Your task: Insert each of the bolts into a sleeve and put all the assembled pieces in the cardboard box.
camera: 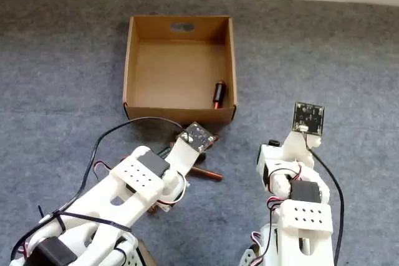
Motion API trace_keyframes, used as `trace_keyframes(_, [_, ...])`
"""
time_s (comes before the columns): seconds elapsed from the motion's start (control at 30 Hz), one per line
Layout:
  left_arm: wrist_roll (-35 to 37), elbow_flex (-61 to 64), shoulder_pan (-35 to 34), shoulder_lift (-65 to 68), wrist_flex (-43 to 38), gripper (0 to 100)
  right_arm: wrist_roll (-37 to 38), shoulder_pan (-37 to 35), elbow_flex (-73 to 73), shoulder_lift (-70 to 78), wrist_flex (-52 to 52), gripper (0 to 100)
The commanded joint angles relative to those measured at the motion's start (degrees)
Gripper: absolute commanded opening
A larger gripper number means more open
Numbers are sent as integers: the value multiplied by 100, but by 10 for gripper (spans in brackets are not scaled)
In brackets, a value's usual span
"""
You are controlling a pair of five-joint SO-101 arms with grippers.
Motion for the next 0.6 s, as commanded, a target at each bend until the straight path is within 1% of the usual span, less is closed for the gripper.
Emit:
trace_keyframes(0.0, [-62, -119, 57, -4, -9, 78, -53, 66, -22, -92, -110, 6])
trace_keyframes(0.1, [-44, -268, 57, 4, 18, 81, -53, 66, -22, -92, -110, 6])
trace_keyframes(0.3, [-35, -259, 48, -4, 26, 204, -53, 66, -22, -92, -110, 6])
trace_keyframes(0.57, [-53, -251, 48, 40, 158, 143, -44, 66, -22, -92, -110, 6])
